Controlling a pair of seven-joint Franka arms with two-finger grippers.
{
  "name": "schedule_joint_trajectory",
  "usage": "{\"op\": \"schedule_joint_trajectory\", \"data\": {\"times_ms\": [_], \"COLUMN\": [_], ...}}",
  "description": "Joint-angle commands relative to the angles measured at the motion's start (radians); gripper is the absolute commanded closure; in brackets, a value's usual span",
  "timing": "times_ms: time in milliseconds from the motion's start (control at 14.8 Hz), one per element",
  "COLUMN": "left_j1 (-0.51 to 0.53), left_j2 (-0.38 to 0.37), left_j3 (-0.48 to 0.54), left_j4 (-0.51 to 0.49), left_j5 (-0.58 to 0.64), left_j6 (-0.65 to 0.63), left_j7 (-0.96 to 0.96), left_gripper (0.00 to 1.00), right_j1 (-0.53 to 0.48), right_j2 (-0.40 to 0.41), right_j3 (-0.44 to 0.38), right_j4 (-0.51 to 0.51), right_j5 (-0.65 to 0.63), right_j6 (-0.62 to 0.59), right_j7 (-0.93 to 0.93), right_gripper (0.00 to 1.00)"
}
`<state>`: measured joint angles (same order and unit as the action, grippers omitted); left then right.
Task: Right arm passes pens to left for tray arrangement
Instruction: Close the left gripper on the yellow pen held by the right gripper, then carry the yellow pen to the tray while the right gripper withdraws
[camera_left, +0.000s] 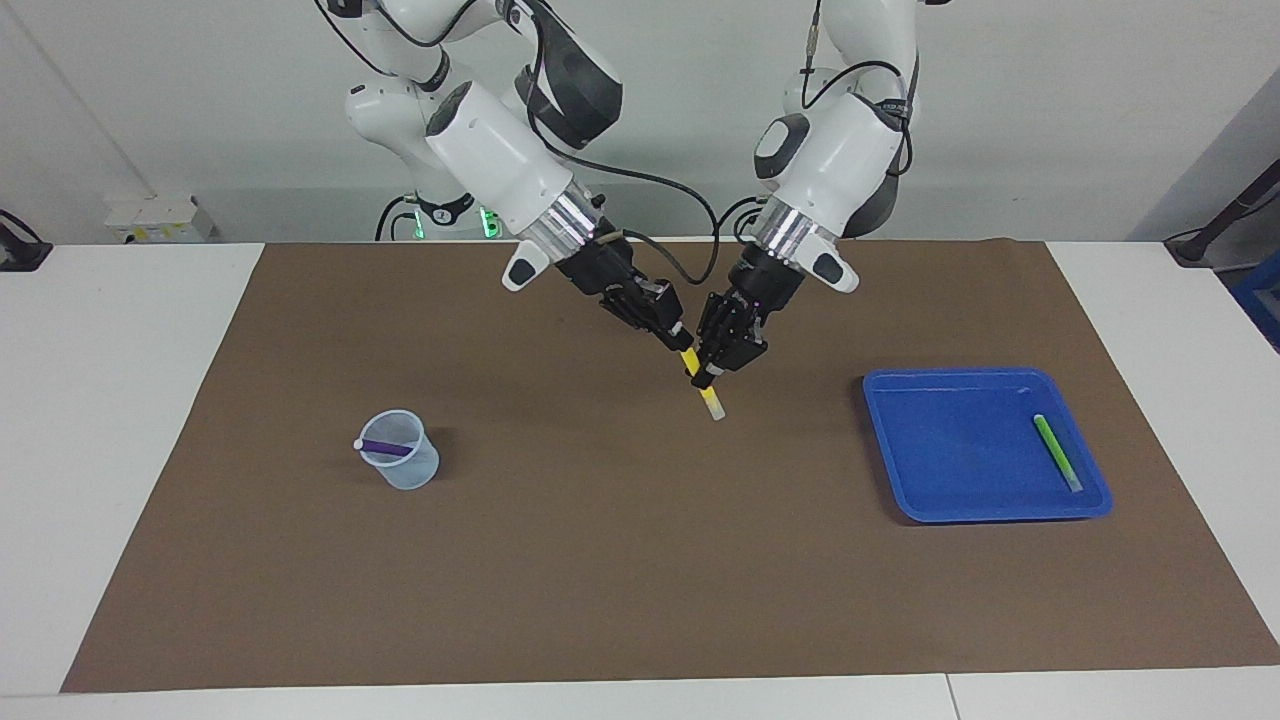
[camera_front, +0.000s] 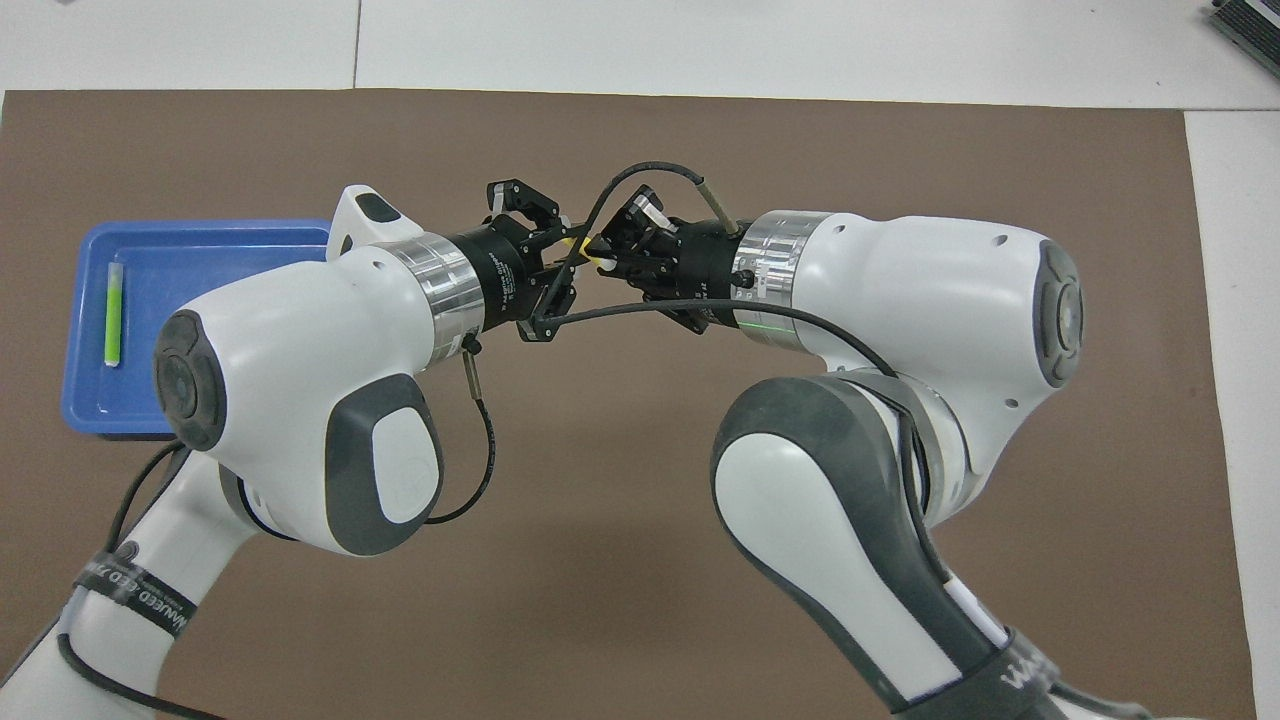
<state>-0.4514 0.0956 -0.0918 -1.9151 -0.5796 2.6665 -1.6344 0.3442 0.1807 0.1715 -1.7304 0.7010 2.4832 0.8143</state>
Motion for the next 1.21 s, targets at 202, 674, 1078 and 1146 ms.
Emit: {"op": "schedule_joint_trajectory", "data": {"times_ms": [202,674,1078,1146], "left_j1": [0.016,0.153,0.295,0.325], "left_j2": [-0.002,-0.025,-0.050,-0.053], "left_j3": [-0.003,-0.003,-0.002,-0.002], "left_j4": [0.027,0.067,0.056,0.056], "left_j5": [0.087,0.162,0.170,0.205], "left_j6": [-0.097,-0.423,-0.583,-0.623], "left_j7": [0.036,0.394,0.738,0.824], "left_gripper": [1.00,1.00,1.00,1.00], "right_j1": [-0.021,-0.160,-0.327,-0.353], "right_j2": [-0.017,-0.020,-0.056,-0.061], "right_j3": [0.002,0.002,-0.001,-0.003], "right_j4": [-0.003,0.098,0.049,0.028], "right_j5": [0.008,-0.193,-0.348,-0.365], "right_j6": [0.005,-0.304,-0.506,-0.521], "right_j7": [-0.030,-0.122,-0.530,-0.619], "right_gripper": [0.13,0.00,0.00,0.00]}}
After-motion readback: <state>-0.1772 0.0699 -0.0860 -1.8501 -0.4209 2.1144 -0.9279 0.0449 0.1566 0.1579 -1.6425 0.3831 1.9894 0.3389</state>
